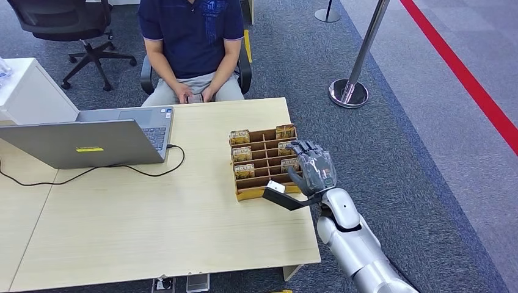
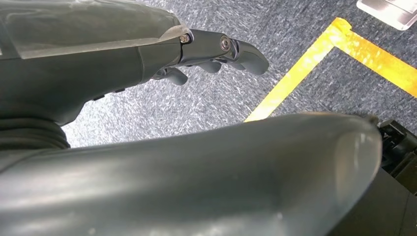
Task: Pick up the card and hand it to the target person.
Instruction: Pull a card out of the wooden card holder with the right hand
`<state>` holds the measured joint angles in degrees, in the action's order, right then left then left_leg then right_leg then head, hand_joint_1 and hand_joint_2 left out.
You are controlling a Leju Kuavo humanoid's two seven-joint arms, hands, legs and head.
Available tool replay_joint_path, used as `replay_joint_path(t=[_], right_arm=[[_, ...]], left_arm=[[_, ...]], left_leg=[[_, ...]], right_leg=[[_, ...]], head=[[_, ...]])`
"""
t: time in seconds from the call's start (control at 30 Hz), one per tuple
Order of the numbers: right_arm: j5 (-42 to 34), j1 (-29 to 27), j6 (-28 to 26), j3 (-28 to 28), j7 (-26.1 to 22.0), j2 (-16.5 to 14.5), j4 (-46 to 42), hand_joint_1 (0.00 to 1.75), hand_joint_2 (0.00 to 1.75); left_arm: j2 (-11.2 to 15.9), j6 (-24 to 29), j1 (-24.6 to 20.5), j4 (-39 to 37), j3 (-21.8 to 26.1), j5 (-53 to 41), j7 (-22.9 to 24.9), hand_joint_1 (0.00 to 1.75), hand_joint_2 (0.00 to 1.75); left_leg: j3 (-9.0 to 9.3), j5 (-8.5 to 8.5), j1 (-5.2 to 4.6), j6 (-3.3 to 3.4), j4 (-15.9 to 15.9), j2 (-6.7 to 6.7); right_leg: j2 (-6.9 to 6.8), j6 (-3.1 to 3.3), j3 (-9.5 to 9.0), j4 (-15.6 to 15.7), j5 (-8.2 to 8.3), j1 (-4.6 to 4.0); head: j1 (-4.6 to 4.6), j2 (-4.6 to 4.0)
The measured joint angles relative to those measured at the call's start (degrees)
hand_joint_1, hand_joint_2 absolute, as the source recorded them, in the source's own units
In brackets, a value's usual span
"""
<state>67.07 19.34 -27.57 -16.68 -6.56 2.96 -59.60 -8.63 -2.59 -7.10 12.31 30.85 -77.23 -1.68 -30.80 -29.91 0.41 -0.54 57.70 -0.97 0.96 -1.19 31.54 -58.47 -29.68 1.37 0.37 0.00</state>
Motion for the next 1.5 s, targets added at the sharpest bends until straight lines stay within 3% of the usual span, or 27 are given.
replay_joint_path(t=[0.57,1.1,1.5], right_arm=[[1.81,1.76,-0.43,0.01,0.06,0.47,3.78,0.54,1.75],[3.05,3.48,-0.51,-0.87,-0.15,0.4,6.96,0.95,1.75],[3.16,4.43,-0.7,-1.16,-0.17,0.4,8.47,1.11,1.75]], left_arm=[[0.0,-0.32,-0.12,0.0,-0.07,-0.04,0.09,0.0,0.0],[0.0,-0.3,-0.36,0.0,-0.08,0.13,0.1,0.0,0.0],[0.0,-0.26,-0.43,0.0,-0.08,0.22,0.11,0.0,0.0]], left_leg=[[0.0,0.01,0.0,0.0,0.0,0.0],[0.0,0.01,0.0,-0.01,0.0,0.0],[0.01,0.03,0.0,-0.03,0.01,0.0]], right_leg=[[0.0,0.0,0.0,0.0,0.01,0.0],[0.0,-0.01,0.0,-0.01,0.03,0.0],[0.0,-0.01,-0.01,0.0,0.04,0.0]], head=[[0.01,0.0],[0.01,0.0],[0.01,0.0]])
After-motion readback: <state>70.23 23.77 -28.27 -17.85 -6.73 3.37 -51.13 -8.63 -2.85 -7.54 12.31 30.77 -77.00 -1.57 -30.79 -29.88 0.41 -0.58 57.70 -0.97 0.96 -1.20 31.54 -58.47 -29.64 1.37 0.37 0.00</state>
